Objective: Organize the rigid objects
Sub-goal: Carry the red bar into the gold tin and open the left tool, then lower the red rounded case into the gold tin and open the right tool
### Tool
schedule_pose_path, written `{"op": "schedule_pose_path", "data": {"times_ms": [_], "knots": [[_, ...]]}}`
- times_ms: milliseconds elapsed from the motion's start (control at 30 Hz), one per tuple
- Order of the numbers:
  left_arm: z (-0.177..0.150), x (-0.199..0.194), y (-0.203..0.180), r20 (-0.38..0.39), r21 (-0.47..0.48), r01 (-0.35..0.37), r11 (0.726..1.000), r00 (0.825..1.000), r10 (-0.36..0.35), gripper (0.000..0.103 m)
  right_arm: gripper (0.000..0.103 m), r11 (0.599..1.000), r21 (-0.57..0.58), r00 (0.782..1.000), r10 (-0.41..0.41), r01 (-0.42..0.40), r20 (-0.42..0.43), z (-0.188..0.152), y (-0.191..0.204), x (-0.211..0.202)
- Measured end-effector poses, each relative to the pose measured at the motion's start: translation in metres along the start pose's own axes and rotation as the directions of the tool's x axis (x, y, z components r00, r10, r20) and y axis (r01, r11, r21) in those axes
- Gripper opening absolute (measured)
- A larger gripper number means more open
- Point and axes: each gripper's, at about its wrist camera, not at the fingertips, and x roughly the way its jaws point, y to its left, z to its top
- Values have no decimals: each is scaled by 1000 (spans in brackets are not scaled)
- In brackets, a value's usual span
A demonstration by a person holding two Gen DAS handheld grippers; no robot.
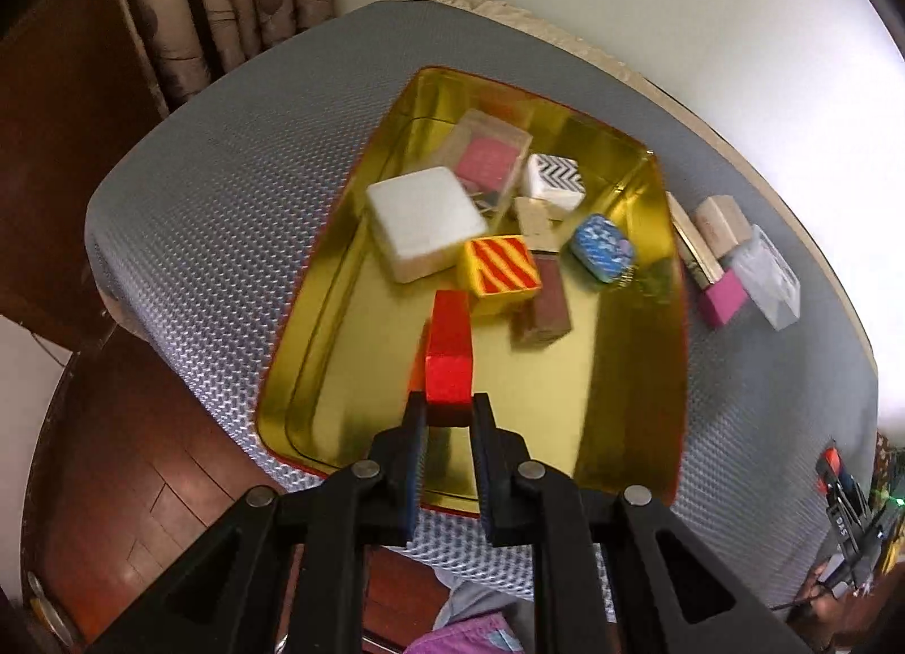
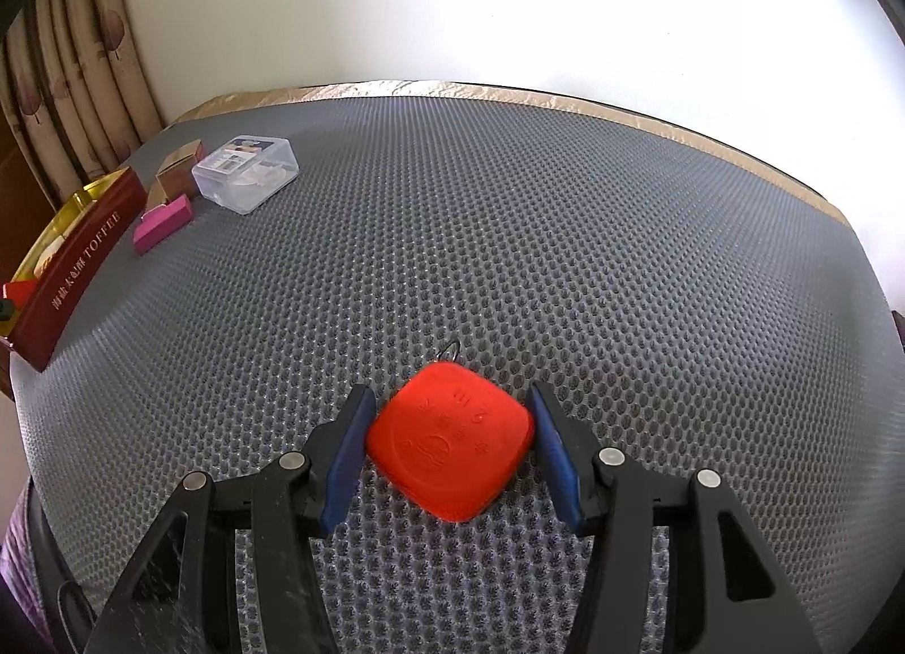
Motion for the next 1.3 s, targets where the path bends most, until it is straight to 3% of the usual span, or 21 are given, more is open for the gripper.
{"op": "schedule_pose_path", "data": {"times_ms": [100, 200, 433, 633, 800, 933, 1033, 1133, 1300], "knots": [[-6, -9, 1, 54, 4, -114, 993, 992, 114, 20, 53, 1000, -1, 1000, -2, 2, -4, 1, -1, 0], [-13, -25, -2, 145, 37, -223, 974, 966, 215, 39, 53, 1000, 7, 1000, 0, 0, -20, 4, -2, 0], [-38, -61, 9, 289, 5, -201, 980, 938, 191, 40, 52, 997, 70, 995, 29, -22, -92, 13, -5, 0], [-48, -68, 32, 302, -37, -188, 981, 934, 190, 40, 52, 989, 113, 992, 103, -94, -72, 22, 12, -25], [-48, -63, 49, 283, -76, -151, 986, 945, 166, 40, 52, 973, -9, 973, 230, -231, -12, 66, 89, -56], [-49, -63, 56, 290, -100, -121, 988, 946, 145, 40, 52, 918, -120, 926, 376, -377, -30, 109, 179, -56], [-49, -60, 61, 278, -108, -96, 989, 953, 123, 40, 52, 873, -204, 896, 434, -444, -93, 134, 256, -33], [-48, -55, 65, 252, -114, -74, 991, 962, 101, 40, 52, 855, -195, 875, 454, -481, -169, 152, 304, 6], [-47, -49, 71, 222, -130, -29, 991, 973, 58, 40, 52, 854, -108, 849, 477, -509, -227, 175, 344, 61]]}}
